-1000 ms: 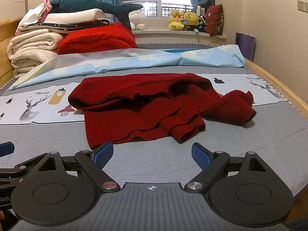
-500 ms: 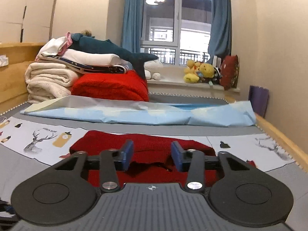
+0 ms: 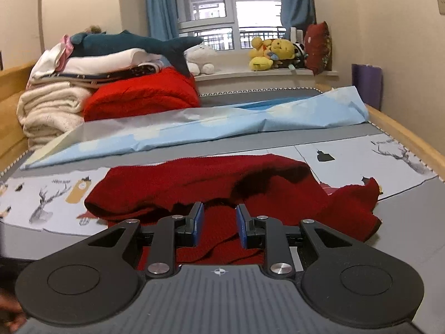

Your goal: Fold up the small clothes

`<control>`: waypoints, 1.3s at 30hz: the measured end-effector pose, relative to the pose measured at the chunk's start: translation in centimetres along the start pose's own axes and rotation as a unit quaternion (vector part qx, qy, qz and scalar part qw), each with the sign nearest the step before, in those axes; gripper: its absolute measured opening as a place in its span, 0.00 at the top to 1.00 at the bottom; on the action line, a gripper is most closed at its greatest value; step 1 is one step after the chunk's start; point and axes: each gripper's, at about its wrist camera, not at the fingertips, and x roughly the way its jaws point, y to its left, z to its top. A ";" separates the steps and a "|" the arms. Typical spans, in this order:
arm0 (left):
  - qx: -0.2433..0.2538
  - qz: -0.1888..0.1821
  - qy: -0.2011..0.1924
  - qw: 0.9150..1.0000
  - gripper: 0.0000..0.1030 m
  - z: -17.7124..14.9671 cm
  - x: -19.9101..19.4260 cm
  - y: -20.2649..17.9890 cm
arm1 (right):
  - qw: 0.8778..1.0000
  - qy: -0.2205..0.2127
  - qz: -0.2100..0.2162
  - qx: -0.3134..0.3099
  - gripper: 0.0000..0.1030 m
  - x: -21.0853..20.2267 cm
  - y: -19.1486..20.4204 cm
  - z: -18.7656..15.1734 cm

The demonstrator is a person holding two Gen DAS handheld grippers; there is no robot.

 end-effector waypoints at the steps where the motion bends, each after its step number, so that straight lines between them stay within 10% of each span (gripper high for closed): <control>1: -0.018 0.004 0.006 1.000 0.52 0.3 1.0 0.2 | 1.000 -0.001 -0.001 0.003 0.74 0.2 -0.1 0.4; 5: -0.034 0.017 0.003 0.999 0.52 0.7 3.2 -0.9 | 1.000 0.002 -0.005 0.017 0.74 0.0 -1.7 0.7; 9: 0.058 0.043 0.019 0.997 0.90 1.7 3.8 -3.8 | 1.000 0.005 -0.022 0.020 0.73 -0.6 -3.3 0.4; 21: 0.195 0.034 -0.010 0.980 0.95 2.7 -9.9 2.0 | 0.995 0.021 -0.057 0.081 0.73 -1.4 -5.7 -0.3; 28: 0.269 0.052 0.072 0.959 0.95 -2.0 -17.4 9.1 | 0.994 0.037 -0.060 0.080 0.73 -2.9 -4.8 -1.8; 33: 0.345 0.124 0.098 0.925 0.94 -5.0 -18.5 13.2 | 0.995 0.047 -0.051 0.072 0.73 -3.5 -3.7 -2.3; 39: 0.252 0.123 0.101 0.955 0.80 -1.8 -16.6 17.7 | 0.995 0.082 -0.034 0.055 0.73 -1.4 -1.5 -2.4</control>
